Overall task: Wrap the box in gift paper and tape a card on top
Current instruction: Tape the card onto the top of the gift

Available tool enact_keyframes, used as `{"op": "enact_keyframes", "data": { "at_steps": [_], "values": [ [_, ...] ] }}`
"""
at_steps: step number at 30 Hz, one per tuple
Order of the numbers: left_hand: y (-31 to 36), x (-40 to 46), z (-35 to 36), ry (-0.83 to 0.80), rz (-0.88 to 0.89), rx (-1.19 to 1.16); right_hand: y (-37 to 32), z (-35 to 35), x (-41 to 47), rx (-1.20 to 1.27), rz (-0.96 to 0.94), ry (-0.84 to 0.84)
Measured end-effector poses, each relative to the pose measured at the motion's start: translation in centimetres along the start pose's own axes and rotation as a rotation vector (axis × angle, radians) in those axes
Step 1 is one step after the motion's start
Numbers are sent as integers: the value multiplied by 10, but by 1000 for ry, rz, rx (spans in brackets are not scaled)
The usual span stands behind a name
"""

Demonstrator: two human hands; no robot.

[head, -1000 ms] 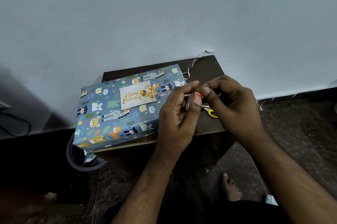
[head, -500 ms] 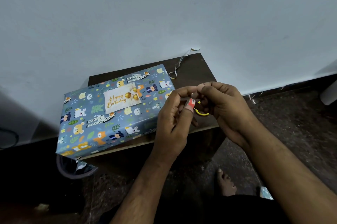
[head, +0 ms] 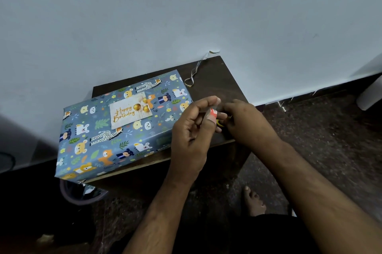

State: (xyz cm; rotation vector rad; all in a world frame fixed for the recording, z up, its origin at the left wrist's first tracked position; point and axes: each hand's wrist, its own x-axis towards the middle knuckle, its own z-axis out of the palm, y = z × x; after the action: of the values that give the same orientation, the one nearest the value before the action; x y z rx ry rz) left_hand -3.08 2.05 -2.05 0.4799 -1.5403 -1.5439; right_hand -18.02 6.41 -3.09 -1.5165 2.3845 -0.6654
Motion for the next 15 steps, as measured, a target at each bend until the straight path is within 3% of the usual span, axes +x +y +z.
{"op": "enact_keyframes", "data": {
  "at_steps": [5, 12, 15],
  "values": [
    [-2, 0, -4, -4, -6, 21, -2, 5, 4, -134, 16, 21],
    [0, 2, -8, -5, 26, 46, -11, -8, 2, -224, 54, -117],
    [1, 0, -7, 14, 29, 36, -9, -19, -4, -186, 67, -33]
  ]
}}
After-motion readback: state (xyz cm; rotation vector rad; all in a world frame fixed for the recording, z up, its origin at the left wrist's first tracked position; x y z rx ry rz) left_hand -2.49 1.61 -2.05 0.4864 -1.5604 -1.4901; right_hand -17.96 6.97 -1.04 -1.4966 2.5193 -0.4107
